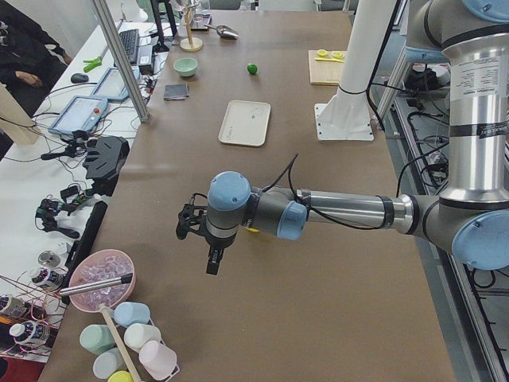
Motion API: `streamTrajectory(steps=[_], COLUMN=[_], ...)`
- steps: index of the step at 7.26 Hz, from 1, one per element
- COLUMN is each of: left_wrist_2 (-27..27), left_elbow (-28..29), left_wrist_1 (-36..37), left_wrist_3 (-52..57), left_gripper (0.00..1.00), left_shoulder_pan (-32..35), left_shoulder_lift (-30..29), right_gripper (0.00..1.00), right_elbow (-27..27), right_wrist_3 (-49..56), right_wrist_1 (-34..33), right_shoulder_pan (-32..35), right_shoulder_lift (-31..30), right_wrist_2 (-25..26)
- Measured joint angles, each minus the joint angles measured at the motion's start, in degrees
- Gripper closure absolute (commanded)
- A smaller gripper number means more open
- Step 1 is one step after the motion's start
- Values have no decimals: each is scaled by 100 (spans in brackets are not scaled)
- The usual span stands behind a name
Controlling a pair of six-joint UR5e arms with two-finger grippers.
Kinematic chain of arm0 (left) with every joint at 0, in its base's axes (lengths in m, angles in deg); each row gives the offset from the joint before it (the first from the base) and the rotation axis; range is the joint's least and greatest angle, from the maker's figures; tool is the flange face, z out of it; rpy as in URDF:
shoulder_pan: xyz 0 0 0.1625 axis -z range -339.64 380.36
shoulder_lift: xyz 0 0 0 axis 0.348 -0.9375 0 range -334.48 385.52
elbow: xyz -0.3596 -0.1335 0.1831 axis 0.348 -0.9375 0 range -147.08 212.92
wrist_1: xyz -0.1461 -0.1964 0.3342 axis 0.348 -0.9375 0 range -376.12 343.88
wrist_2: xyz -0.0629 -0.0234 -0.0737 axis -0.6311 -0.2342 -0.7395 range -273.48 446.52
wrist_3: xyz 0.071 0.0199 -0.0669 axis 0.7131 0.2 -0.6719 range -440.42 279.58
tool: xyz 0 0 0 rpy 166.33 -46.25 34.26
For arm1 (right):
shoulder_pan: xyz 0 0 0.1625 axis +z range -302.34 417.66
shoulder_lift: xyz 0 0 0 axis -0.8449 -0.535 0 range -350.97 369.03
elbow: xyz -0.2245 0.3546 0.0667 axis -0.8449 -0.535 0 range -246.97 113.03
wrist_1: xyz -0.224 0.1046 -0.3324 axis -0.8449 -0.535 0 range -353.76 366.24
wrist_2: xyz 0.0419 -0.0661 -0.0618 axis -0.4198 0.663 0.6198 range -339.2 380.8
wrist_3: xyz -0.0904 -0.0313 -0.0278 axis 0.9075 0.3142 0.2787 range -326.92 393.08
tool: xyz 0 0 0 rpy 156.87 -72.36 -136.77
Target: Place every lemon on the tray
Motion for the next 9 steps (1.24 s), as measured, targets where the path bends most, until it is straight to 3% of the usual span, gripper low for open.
streamTrajectory(steps=[9], left_wrist_2=[6], left_elbow=[45], left_wrist_1=[-6], left_wrist_3=[-3], left_gripper=[2], left_shoulder_pan=[-17], left_shoulder_lift=[-17], right_gripper=[0], right_elbow=[89], right_wrist_3=[0], right_wrist_1=[7], right_shoulder_pan=[3], right_shoulder_lift=[-1], right_wrist_2=[19])
